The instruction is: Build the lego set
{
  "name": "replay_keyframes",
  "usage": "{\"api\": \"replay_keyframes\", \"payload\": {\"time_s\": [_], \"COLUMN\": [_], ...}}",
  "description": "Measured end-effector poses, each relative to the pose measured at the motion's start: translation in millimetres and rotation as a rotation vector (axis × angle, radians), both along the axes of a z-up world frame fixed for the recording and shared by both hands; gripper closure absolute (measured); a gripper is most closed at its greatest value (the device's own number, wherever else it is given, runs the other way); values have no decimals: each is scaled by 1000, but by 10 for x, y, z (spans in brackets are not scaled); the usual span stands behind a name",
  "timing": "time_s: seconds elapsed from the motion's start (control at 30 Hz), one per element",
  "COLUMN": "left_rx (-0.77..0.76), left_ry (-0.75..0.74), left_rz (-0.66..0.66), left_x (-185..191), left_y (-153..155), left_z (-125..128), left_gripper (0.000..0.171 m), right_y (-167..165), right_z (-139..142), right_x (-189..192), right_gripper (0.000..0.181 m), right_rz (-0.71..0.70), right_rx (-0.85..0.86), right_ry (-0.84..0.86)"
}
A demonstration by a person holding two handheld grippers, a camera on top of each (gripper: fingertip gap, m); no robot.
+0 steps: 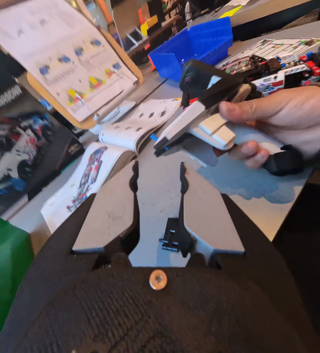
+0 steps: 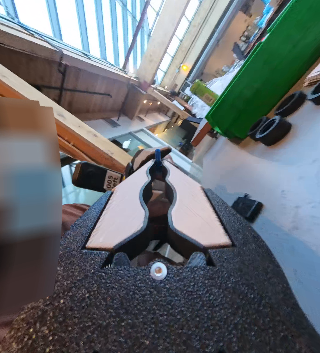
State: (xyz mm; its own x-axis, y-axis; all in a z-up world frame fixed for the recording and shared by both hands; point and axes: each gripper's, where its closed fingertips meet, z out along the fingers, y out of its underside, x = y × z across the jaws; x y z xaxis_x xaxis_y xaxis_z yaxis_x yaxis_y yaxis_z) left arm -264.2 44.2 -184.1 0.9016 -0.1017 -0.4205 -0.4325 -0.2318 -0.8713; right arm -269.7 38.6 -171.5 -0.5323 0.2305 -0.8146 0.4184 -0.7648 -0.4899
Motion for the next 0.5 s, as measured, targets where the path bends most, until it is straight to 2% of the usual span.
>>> {"api": "replay_keyframes", "payload": {"time_s": [0.17,0.3,0.37,0.5], "left_rx": [46,43,25,-10], "left_ry": [223,371,388,333], "left_rz": [-75,-164,-209,-233], "left_x": [136,157,175,162], "left_y": [27,-55,-95,-116], "left_z": [50,52,12,-17], "left_gripper": [126,133,137,149], "right_y": [-196,-279,-320,-396], "right_z": [14,-5,-27,-88], "right_x": [48,94,106,109], "right_gripper": [177,177,177,176], "right_rz": [115,194,213,227], "right_rx": [-4,10,47,130], "right_ry": [-8,-19,-23,-40]}}
